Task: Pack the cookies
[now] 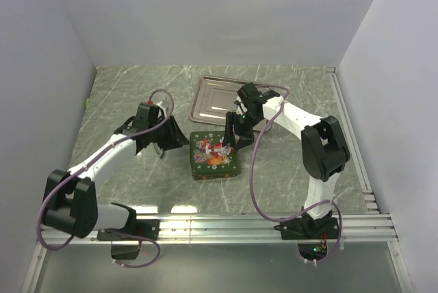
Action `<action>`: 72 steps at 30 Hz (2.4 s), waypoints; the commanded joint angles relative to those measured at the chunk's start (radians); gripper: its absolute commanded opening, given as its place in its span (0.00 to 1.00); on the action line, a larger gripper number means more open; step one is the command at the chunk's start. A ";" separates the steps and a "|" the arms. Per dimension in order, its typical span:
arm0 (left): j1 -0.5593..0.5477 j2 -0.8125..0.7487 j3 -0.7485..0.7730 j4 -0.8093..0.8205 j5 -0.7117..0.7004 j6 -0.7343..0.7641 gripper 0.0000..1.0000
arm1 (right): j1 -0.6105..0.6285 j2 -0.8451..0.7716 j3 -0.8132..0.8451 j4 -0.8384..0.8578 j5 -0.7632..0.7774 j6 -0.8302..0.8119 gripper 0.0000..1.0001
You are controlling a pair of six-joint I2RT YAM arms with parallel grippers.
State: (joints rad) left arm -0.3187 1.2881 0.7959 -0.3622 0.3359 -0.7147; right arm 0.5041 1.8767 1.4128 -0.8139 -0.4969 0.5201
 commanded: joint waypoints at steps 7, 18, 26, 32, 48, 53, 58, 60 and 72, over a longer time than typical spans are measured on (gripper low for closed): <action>-0.003 0.149 0.235 0.072 0.045 0.037 0.01 | 0.011 0.033 0.057 0.013 -0.019 0.006 0.64; -0.013 0.200 0.232 0.140 0.107 0.014 0.01 | 0.016 0.082 0.141 -0.016 -0.037 0.001 0.64; -0.013 0.088 0.200 0.138 0.074 0.001 0.01 | -0.058 -0.046 0.104 -0.027 0.021 -0.019 0.64; -0.011 0.050 0.189 0.045 -0.072 0.004 0.00 | -0.111 -0.129 0.005 -0.007 0.041 -0.031 0.65; 0.000 0.094 0.072 -0.061 -0.252 -0.034 0.08 | -0.113 0.002 -0.087 0.108 0.040 0.009 0.45; 0.000 0.169 0.040 -0.015 -0.213 -0.038 0.06 | -0.104 0.024 -0.074 0.124 0.014 0.026 0.39; -0.006 0.252 0.009 0.049 -0.153 -0.049 0.04 | -0.081 0.033 -0.038 0.114 -0.002 0.038 0.38; -0.025 0.270 0.015 0.072 -0.138 -0.046 0.04 | -0.073 0.038 -0.017 0.107 -0.009 0.043 0.38; -0.080 0.388 0.071 0.144 -0.066 -0.042 0.07 | 0.004 0.045 -0.014 0.145 -0.066 0.087 0.35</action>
State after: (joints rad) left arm -0.3771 1.6257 0.8272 -0.2874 0.2226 -0.7525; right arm 0.4568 1.9175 1.3804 -0.7254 -0.4980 0.5701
